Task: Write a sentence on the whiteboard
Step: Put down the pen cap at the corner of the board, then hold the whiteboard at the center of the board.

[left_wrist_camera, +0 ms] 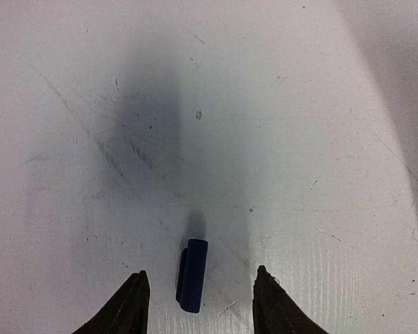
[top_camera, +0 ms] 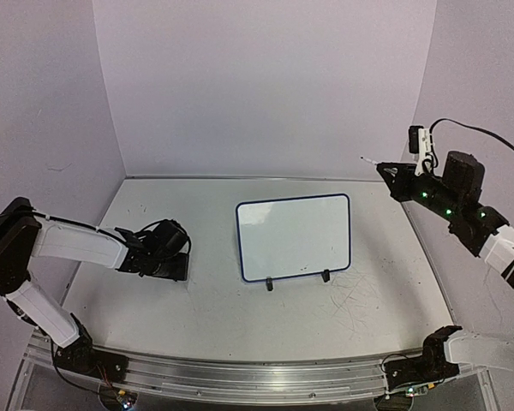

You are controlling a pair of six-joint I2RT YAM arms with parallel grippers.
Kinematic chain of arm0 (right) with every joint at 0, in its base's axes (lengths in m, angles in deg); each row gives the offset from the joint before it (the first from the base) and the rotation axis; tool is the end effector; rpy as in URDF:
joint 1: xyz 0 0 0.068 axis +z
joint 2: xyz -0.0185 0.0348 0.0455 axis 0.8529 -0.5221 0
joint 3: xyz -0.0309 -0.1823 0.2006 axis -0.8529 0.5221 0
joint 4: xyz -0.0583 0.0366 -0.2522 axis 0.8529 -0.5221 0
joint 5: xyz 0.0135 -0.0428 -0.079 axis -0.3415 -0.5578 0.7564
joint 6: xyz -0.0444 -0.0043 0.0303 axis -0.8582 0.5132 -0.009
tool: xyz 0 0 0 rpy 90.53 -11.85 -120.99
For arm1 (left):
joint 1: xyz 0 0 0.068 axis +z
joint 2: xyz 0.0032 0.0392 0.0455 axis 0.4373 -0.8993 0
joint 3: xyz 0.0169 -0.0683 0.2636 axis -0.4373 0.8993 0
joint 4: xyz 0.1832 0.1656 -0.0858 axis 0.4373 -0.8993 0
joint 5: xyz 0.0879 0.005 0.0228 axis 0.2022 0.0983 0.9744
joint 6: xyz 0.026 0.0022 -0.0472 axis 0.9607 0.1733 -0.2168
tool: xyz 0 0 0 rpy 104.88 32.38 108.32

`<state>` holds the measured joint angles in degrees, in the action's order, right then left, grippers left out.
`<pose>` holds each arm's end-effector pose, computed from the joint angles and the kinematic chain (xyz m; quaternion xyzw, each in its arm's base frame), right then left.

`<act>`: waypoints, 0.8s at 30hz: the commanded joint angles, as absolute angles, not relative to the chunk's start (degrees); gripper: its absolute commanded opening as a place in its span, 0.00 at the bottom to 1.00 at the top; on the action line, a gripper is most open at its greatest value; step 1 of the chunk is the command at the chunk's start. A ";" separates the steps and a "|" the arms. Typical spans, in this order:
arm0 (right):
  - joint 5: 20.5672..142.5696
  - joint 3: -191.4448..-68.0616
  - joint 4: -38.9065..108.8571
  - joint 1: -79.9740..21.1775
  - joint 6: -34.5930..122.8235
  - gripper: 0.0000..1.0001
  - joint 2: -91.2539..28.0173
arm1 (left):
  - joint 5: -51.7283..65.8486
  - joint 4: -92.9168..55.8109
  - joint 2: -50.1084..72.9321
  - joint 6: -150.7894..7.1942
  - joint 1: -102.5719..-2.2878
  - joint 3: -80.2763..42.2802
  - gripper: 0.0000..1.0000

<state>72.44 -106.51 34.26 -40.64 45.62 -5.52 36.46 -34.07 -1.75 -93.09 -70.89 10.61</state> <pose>0.2097 0.0786 0.3712 -0.1595 0.7121 0.2569 0.6336 0.2080 -0.1897 0.1505 0.0518 0.9481 -0.0252 0.3128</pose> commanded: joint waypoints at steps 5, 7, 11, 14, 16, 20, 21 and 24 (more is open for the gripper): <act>78.05 -107.44 33.47 -40.64 44.43 0.00 -7.32 | 32.80 -32.12 9.89 -88.55 -70.79 8.70 0.69; 79.01 -108.22 31.85 -40.63 43.87 0.00 -8.03 | 32.29 -31.80 11.82 -87.08 -70.45 7.68 0.75; 79.90 -107.97 31.18 -40.60 43.41 0.00 -7.57 | 30.41 -29.79 12.63 -83.61 -69.63 5.37 0.81; 80.68 -107.34 31.23 -40.63 44.63 0.00 -7.17 | 29.20 -26.35 12.49 -82.41 -69.20 4.32 0.82; 80.44 -106.34 31.54 -40.67 44.92 0.00 -6.81 | 27.95 -23.01 13.08 -82.33 -68.87 4.95 0.82; 79.86 -105.09 32.73 -40.69 46.77 0.00 -5.96 | 22.65 -16.13 13.60 -84.39 -67.47 7.60 0.84; 79.49 -104.77 33.39 -40.69 47.16 0.00 -5.72 | 21.17 -14.75 13.50 -84.77 -67.09 7.98 0.84; 78.08 -104.83 34.27 -40.74 47.73 0.00 -5.91 | 17.15 -11.42 13.00 -85.63 -66.11 8.77 0.84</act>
